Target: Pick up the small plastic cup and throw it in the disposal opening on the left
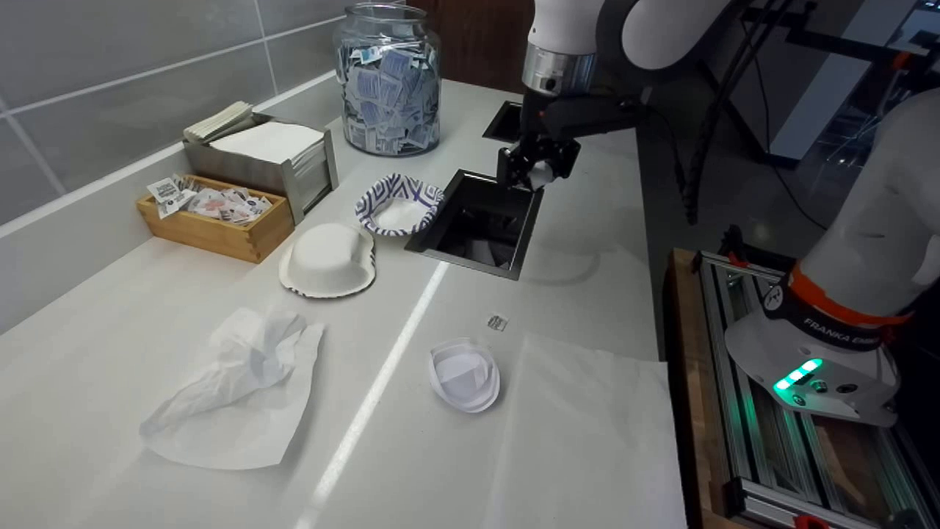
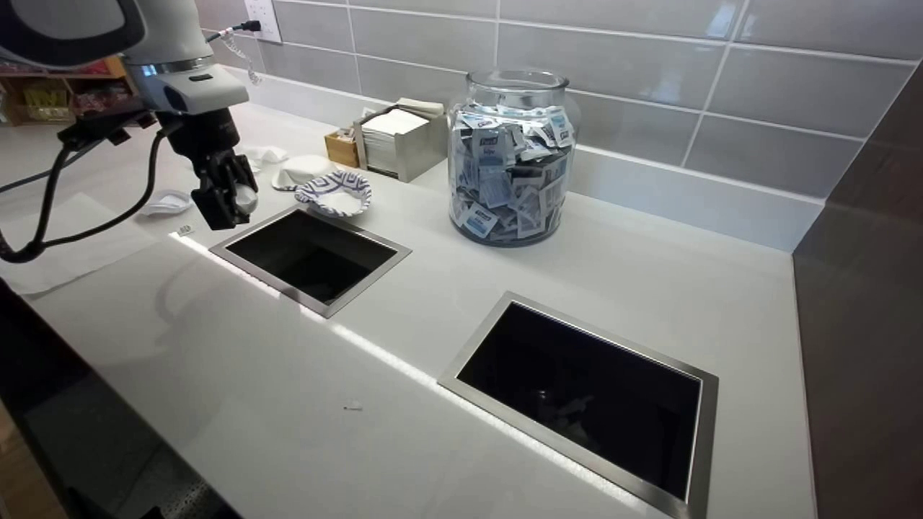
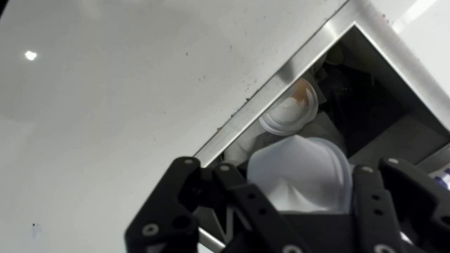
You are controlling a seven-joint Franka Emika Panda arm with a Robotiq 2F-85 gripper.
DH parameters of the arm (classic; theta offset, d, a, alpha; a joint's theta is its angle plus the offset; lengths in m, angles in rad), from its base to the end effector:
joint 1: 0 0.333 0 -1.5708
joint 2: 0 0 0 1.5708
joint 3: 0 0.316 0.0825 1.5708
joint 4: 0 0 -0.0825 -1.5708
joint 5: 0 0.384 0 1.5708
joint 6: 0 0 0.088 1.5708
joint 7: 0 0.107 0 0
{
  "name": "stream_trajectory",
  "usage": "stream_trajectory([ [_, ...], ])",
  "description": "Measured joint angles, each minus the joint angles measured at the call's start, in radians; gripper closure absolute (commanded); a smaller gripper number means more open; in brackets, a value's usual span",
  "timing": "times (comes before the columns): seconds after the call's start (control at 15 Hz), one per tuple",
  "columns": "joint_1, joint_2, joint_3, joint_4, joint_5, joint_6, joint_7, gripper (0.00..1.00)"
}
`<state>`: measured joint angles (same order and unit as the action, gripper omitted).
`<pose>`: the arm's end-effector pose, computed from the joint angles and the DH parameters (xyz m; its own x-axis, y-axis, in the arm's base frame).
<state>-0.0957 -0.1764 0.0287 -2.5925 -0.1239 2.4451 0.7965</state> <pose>0.4323 -0.0294 0.3216 0.7169 -0.6926 0.0793 -0.6967 -0.7161 0.0433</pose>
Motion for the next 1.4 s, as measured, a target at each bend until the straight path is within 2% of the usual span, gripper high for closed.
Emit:
stream_trajectory([
  [0.6,-0.003,0.105,0.001,0.121,-0.111,0.015,0.062,0.04],
  [0.67,-0.002,0.114,0.001,0.129,-0.117,0.015,0.066,0.01],
  [1.13,0.011,0.143,0.0,0.157,-0.141,0.015,0.082,0.0],
  [1.4,0.028,0.135,0.001,0.156,-0.148,0.004,0.157,0.0],
])
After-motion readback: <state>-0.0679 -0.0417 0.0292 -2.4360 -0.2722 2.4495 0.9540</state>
